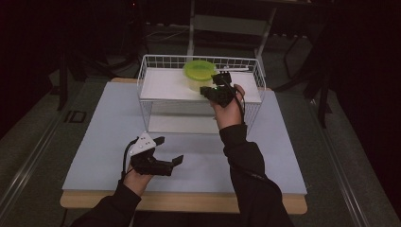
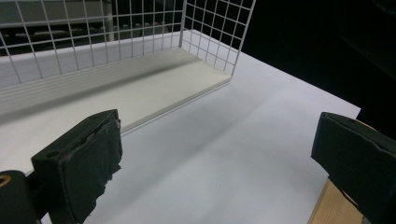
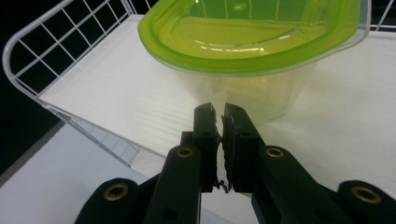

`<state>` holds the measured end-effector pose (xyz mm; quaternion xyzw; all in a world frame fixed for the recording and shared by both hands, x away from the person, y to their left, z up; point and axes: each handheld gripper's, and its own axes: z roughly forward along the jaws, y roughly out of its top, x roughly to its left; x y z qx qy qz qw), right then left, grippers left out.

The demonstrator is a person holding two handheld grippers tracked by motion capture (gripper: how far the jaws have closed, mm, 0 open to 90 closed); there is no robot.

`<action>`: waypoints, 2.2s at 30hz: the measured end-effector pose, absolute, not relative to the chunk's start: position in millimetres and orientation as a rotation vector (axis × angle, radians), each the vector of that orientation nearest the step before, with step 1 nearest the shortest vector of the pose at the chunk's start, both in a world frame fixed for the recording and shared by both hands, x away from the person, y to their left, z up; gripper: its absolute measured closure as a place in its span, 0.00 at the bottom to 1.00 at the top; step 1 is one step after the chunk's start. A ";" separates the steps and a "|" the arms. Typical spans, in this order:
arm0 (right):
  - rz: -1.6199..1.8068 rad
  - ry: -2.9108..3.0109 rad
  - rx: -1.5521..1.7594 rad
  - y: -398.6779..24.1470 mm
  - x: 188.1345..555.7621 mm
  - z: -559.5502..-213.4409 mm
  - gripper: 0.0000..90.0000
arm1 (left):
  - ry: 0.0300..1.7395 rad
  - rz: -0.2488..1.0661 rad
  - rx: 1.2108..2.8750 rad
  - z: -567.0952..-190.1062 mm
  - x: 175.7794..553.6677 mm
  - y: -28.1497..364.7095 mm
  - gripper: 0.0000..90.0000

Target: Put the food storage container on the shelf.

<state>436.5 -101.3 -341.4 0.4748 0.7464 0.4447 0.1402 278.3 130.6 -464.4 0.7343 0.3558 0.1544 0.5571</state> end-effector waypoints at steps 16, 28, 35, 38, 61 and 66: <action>1.344 2.259 1.176 -104.6 384.7 -353.3 0.52 | 0.814 0.325 1.736 -459.0 274.3 140.7 0.03; 1.398 2.308 1.013 -119.6 350.0 -376.3 0.23 | 0.799 0.342 1.779 -455.2 264.6 154.1 0.03; 1.399 2.282 0.980 -132.1 333.2 -386.1 0.18 | 0.805 0.340 1.781 -459.7 258.7 161.9 0.03; 1.388 2.294 0.959 -134.1 330.1 -388.6 0.17 | 0.808 0.335 1.777 -462.8 257.7 162.9 0.03; 1.325 2.335 1.075 -193.8 295.9 -459.1 0.17 | 0.755 0.302 1.834 -478.9 254.6 157.4 0.03; 1.291 2.356 1.078 -202.6 289.4 -469.8 0.17 | 0.755 0.290 1.838 -480.4 254.8 156.9 0.03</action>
